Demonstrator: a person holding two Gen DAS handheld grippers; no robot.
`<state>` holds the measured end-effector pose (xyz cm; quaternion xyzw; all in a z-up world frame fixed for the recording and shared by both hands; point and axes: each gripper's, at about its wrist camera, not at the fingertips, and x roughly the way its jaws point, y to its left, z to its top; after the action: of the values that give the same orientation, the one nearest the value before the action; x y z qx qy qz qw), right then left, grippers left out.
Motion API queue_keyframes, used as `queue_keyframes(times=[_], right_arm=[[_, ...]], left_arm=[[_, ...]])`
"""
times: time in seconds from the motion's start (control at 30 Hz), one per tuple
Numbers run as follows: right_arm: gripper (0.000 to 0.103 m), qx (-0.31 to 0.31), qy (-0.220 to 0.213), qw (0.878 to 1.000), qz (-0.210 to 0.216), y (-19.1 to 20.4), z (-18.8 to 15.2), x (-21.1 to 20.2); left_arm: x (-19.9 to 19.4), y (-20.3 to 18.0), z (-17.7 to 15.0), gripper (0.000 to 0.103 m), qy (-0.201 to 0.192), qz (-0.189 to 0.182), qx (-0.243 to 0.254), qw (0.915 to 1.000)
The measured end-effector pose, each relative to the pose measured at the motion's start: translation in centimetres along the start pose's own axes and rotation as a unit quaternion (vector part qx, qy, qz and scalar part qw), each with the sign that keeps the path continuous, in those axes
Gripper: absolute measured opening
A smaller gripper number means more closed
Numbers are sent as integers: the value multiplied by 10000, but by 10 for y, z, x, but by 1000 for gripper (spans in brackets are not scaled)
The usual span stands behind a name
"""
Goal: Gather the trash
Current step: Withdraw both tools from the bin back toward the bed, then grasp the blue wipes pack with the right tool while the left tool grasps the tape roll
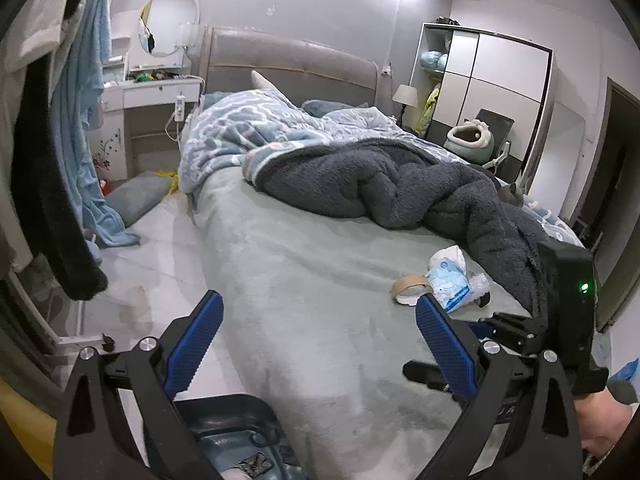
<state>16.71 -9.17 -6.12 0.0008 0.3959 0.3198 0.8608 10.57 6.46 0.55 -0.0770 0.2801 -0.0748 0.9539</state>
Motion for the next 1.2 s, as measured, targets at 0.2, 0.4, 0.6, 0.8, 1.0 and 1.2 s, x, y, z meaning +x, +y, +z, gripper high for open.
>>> queue_keyframes(times=[0.2,0.4,0.6,0.8,1.0,1.2], right_arm=[[85,7,-165,9999,-45,-24,8,-13],[85,33,-214,9997,-56,-53,17,-23],[84,251,-301,9992,-74,-89,23,-36],[72,478,-209,9986,-52,-117,26,-36],[61,544,-30,9984,-142,-130,26,-26],[52,629,69,9977,-254,-144,33,-20]], left_arm=[[24,-5,1,98,152,-64,-142,9998],[47,-12,1,98,283,-114,-190,9994],[73,-22,0,98,384,-249,-91,9989],[99,-30,-1,98,540,-395,-131,9977],[121,-42,0,98,616,-566,1,9965],[142,-56,0,98,730,-765,97,9943]])
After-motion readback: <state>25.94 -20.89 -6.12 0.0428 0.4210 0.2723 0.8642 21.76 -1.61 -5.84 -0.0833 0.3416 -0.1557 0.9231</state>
